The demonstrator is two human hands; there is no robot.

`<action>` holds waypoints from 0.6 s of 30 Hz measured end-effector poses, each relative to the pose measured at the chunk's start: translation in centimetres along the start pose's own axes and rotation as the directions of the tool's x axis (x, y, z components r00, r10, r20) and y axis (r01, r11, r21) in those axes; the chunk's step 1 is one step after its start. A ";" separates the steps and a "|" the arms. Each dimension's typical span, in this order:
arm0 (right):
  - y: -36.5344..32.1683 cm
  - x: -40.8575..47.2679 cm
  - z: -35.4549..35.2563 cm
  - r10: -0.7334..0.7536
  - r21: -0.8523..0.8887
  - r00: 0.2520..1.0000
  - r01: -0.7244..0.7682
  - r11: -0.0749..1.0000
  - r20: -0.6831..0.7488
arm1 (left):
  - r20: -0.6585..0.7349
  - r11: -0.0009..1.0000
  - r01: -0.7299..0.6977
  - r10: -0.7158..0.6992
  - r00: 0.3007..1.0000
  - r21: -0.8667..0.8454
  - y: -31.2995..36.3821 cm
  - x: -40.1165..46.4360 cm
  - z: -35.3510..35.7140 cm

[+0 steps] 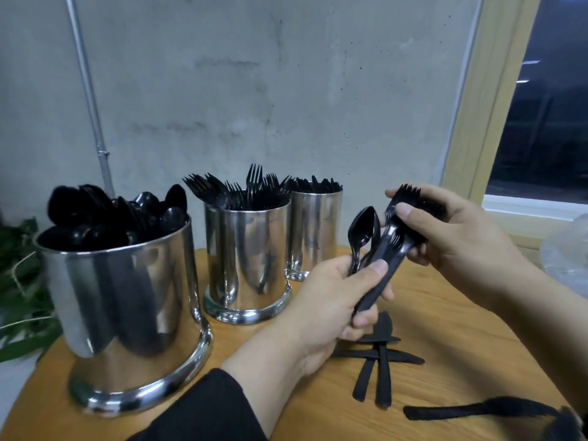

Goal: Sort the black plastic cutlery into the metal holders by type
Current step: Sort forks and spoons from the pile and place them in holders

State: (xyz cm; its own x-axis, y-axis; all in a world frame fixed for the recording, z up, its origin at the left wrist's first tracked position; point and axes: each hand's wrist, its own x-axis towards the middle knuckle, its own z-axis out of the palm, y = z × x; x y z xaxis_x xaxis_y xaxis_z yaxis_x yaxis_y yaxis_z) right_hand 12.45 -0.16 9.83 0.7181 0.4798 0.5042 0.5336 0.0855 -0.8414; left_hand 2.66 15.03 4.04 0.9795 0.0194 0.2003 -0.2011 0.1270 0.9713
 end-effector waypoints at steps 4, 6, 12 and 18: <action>-1.5 1.2 1.9 -0.015 -0.112 1.000 0.016 0.994 0.008 | -0.100 0.999 -0.026 0.030 0.995 0.039 1.2 -1.1 -1.1; -2.5 1.8 3.3 -0.029 -0.119 0.999 0.031 0.992 0.021 | -0.177 0.996 -0.055 0.065 0.982 0.063 1.8 -1.9 -1.6; -6.2 4.3 6.1 -0.151 -0.164 0.988 0.156 0.974 0.039 | -0.439 0.979 -0.203 0.178 0.881 -0.011 4.2 -4.5 -3.6; -10.0 8.6 7.6 -0.400 -0.276 0.908 0.356 0.893 -0.122 | -0.593 0.979 -0.202 0.180 0.785 0.030 4.0 -6.0 -5.6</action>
State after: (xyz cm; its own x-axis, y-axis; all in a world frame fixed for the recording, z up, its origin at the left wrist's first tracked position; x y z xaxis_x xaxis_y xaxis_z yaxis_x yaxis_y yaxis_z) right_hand 9.93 9.78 21.09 0.4932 0.2952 0.8183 0.8555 0.0059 -0.5177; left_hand -3.95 20.95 6.06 0.7365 0.6259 0.2565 -0.3952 0.0905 0.9141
